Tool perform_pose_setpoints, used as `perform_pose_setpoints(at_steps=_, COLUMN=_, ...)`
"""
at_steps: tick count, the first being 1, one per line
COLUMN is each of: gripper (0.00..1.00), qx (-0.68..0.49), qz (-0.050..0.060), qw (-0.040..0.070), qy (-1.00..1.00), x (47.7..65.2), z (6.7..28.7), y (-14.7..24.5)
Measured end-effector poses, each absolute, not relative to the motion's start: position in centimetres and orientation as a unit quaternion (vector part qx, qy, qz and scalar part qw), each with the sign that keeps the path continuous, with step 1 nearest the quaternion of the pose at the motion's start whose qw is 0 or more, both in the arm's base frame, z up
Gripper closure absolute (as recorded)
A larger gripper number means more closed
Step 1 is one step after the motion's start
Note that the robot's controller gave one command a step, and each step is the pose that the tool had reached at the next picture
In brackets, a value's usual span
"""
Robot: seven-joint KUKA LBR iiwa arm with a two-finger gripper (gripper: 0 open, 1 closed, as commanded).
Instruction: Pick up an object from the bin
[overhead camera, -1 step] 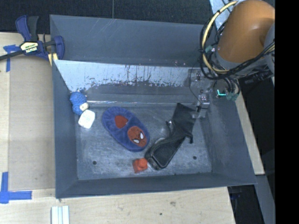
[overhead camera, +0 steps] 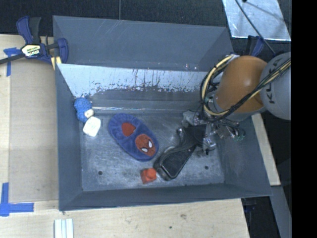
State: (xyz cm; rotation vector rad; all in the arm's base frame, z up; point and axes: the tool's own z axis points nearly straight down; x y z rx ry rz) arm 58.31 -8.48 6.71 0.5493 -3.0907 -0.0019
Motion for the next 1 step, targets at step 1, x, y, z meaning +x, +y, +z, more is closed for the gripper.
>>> perform_pose_setpoints(at_steps=1, gripper=1.0, qx=0.175, qz=0.001, qw=-0.003, qy=-0.985, x=58.58, z=7.11, y=-8.46)
